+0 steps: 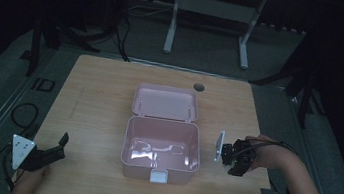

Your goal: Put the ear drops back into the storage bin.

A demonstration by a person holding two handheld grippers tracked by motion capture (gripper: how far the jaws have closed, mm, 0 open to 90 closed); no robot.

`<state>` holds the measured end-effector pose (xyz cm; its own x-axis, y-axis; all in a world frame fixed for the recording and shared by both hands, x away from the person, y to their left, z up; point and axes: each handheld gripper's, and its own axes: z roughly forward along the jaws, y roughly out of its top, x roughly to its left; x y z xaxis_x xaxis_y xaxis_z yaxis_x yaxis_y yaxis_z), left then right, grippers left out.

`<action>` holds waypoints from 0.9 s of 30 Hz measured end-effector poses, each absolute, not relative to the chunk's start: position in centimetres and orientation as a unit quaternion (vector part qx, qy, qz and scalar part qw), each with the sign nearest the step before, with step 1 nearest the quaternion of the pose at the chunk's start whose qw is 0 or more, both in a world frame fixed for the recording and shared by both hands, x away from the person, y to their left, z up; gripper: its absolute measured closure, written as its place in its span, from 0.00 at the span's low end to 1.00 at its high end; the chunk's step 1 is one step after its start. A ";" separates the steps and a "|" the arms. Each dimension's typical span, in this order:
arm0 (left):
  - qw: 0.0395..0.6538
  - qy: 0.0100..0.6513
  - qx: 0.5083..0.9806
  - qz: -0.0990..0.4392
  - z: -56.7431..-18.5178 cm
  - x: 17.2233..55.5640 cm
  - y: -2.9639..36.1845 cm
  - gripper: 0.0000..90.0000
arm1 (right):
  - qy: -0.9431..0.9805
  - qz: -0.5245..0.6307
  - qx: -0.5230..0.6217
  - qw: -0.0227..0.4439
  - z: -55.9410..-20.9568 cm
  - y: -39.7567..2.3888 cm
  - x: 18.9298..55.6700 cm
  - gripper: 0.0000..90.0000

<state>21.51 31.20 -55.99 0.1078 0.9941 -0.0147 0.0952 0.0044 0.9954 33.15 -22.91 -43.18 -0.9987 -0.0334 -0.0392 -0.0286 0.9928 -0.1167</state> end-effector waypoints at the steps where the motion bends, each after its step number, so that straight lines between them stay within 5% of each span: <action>1: 0.505 0.498 0.547 0.445 -56.0 21.5 31.2 0.00 | 0.998 -0.059 -0.014 0.020 -42.9 -22.8 33.1 0.66; 27: 0.504 0.500 0.546 0.444 -56.0 21.6 31.3 0.00 | 0.998 -0.034 -0.024 0.038 -37.5 -19.2 32.8 0.66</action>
